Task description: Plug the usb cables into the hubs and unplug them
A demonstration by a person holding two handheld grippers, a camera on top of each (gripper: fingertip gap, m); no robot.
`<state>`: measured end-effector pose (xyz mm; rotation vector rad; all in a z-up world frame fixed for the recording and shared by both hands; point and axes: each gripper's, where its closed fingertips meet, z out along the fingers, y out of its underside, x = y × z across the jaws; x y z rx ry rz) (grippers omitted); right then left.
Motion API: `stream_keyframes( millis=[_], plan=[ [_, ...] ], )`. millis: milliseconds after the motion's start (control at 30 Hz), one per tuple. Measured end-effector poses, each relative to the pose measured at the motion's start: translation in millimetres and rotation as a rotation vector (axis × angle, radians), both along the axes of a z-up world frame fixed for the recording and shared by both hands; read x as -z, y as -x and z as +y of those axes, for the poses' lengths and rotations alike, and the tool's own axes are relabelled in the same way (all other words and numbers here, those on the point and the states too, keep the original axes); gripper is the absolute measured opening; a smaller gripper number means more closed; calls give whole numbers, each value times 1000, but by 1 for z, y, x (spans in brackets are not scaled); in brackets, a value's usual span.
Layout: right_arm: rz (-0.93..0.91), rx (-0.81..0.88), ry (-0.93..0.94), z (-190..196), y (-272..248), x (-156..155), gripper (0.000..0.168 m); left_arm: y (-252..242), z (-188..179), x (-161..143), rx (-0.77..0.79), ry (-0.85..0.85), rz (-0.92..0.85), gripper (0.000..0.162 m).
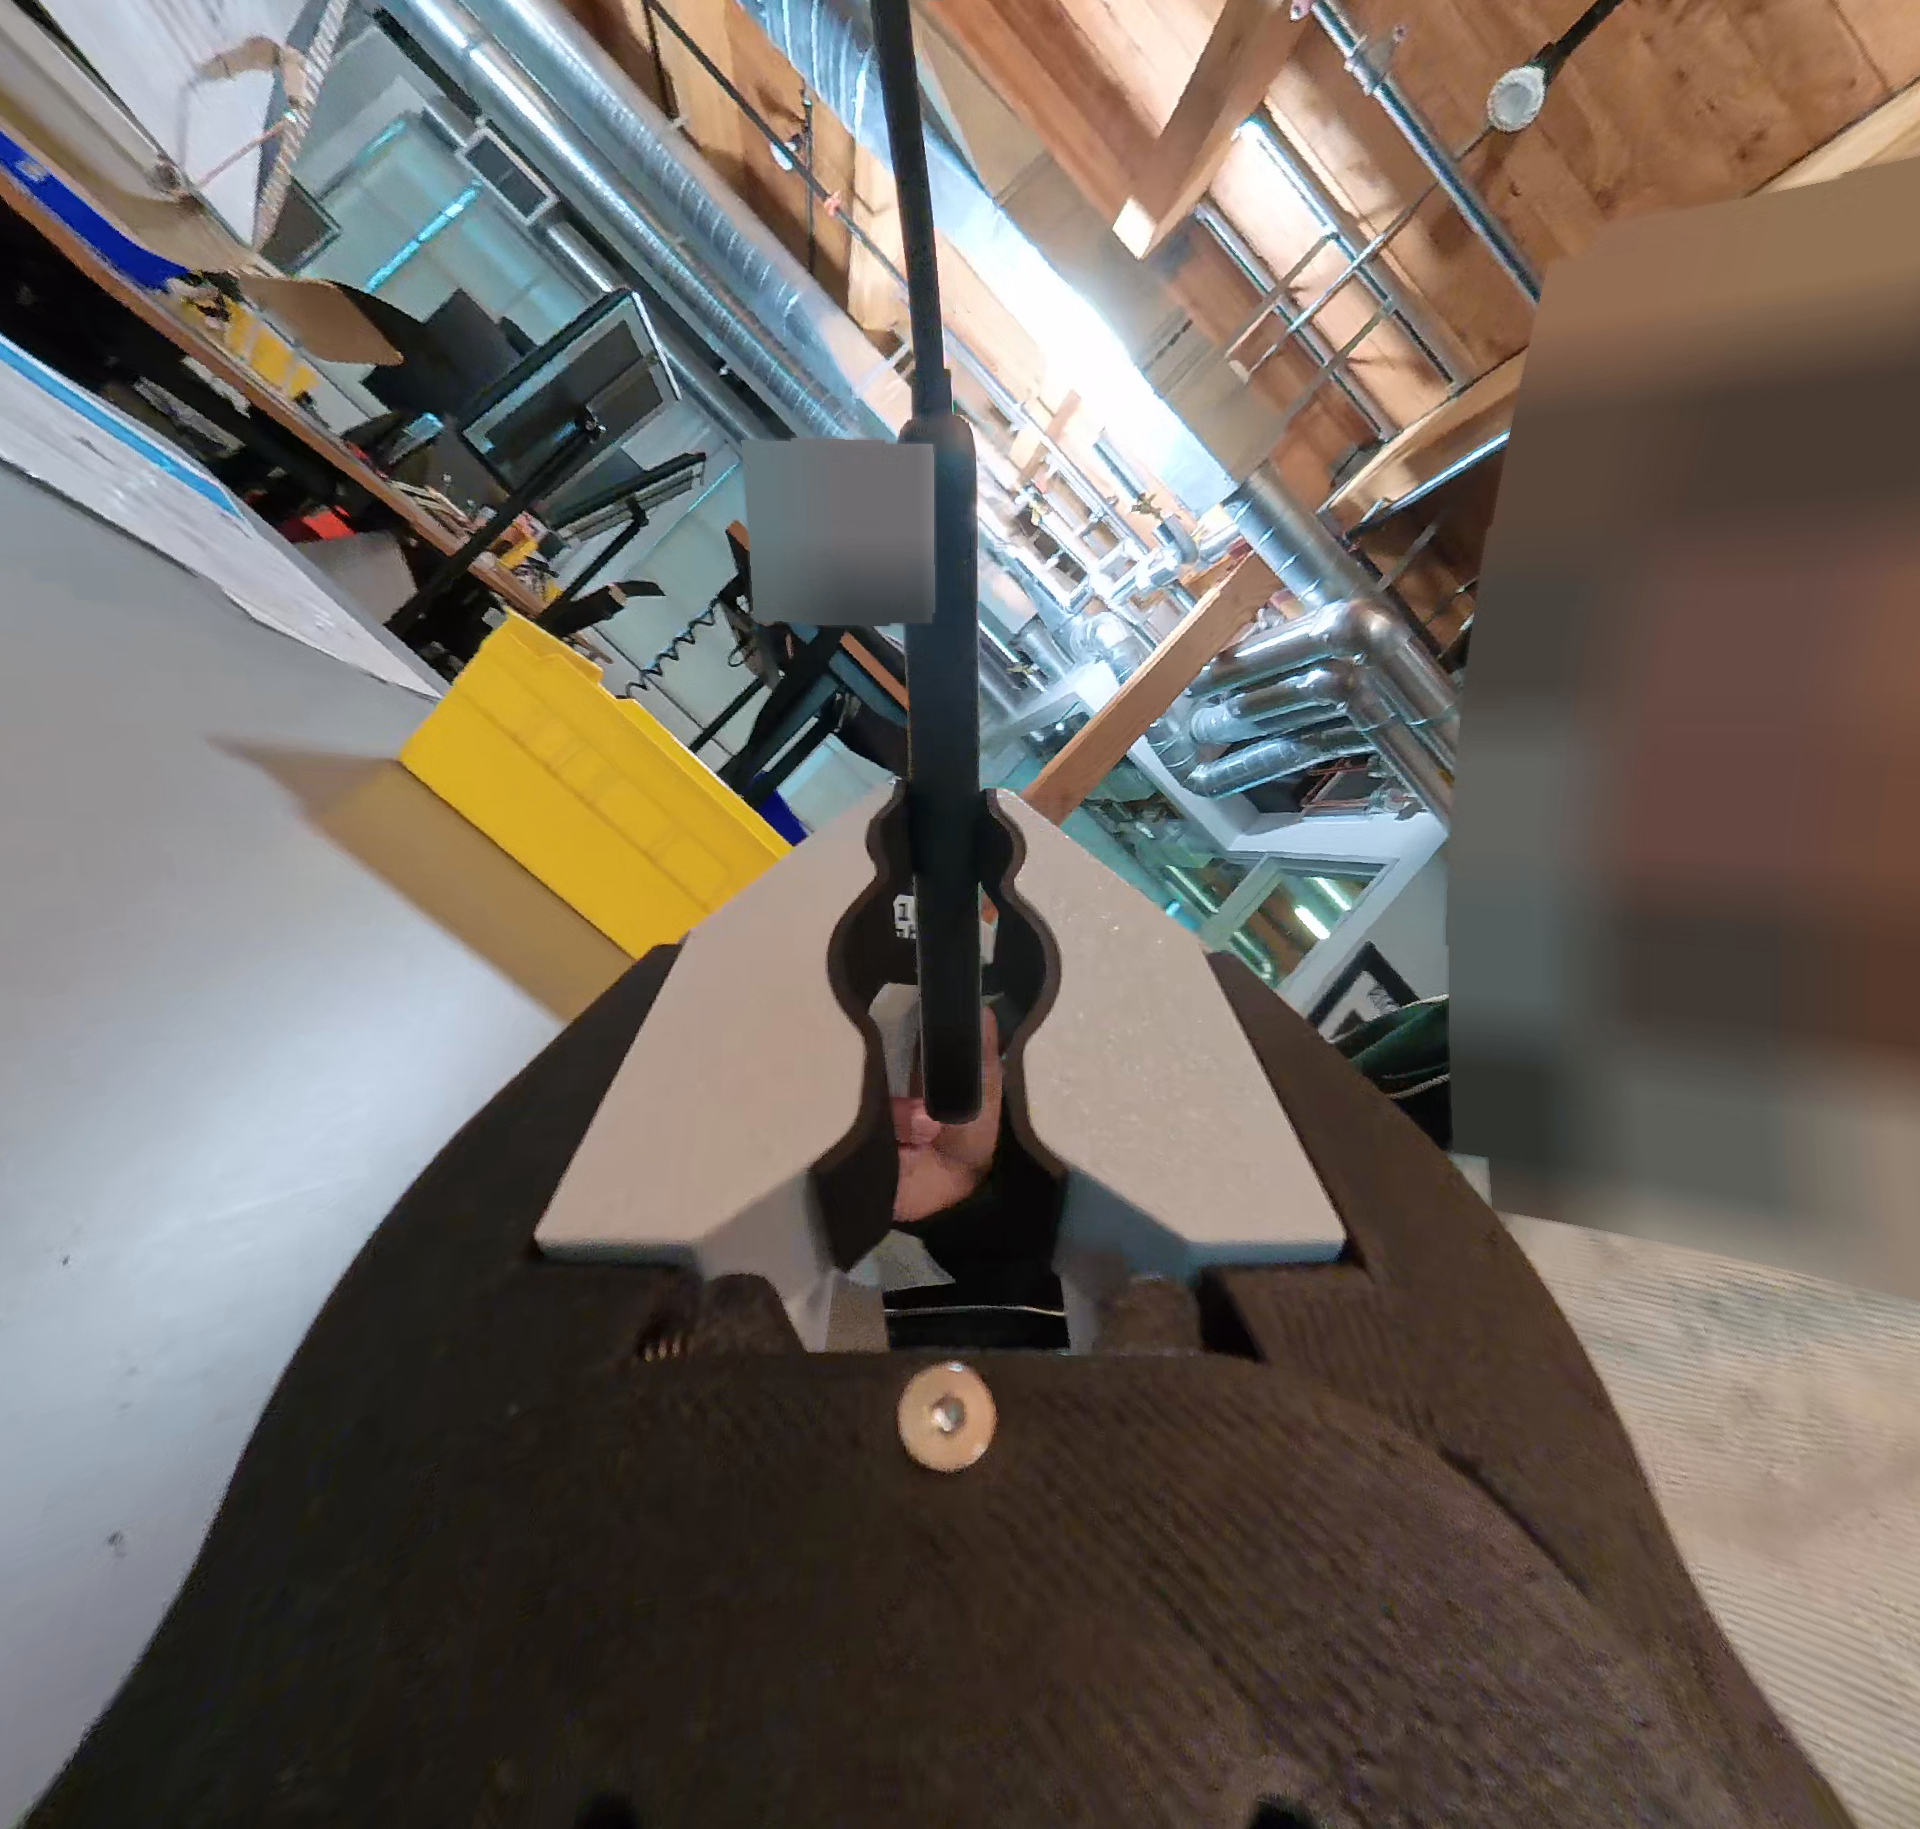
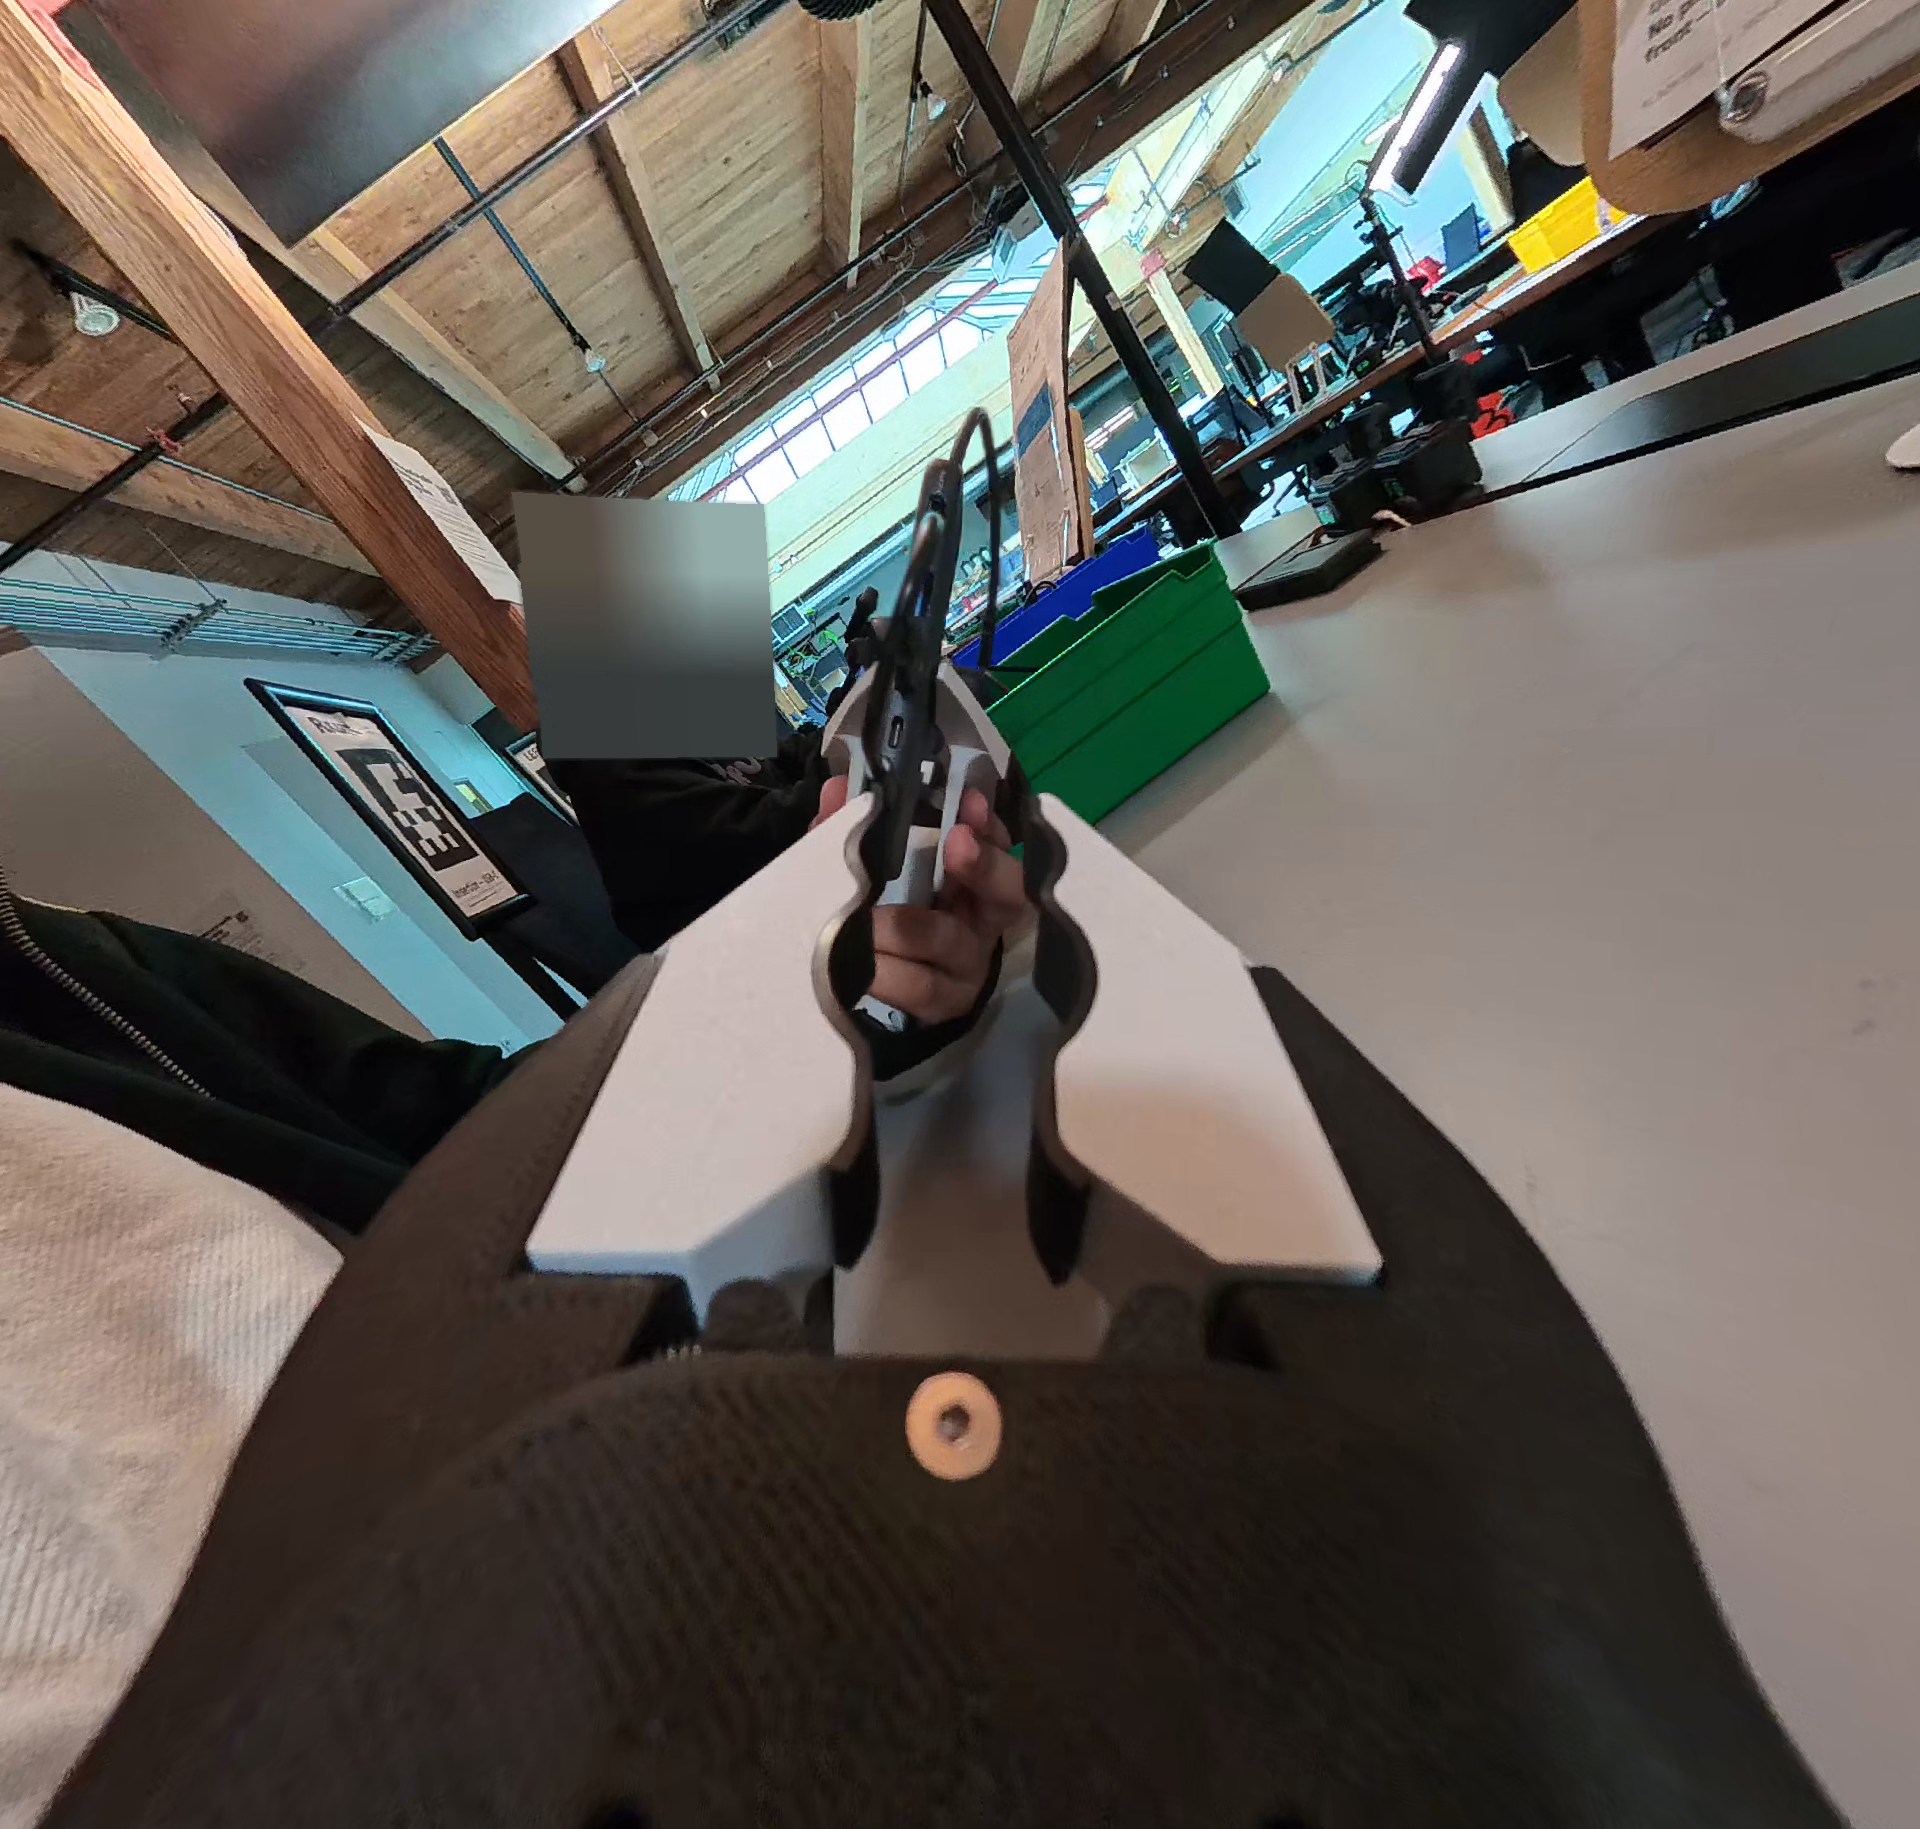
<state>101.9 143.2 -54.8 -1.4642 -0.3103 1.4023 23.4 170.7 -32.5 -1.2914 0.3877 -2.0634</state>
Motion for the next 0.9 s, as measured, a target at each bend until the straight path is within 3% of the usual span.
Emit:
stream_keyframes(
  millis=[167, 333, 533, 600, 700, 800, 900],
  plan=[
    [-25, 111, -53, 6, -15, -6, 23, -2, 14, 15, -107, -5, 120, 9],
    [-161, 195, -269, -7, -8, -25, 5, -8, 25, 35, -168, -6, 272, 9],
    [-284, 203, -536, -18, 43, -85, 4, -16, 34, 38, -177, 3, 292, 9],
    [-331, 148, -586, -14, 77, -107, 5, -19, 34, 43, -182, -3, 333, 9],
    [-332, -80, -554, -15, 148, -126, 19, -16, 36, 44, -214, -11, 350, 9],
    [-454, -328, -538, -21, 220, -116, 16, -7, 43, 46, -236, 16, 348, 9],
    [-621, -406, -606, -10, 278, -103, 16, 1, 49, 44, -225, 94, 266, 9]
  ],
)
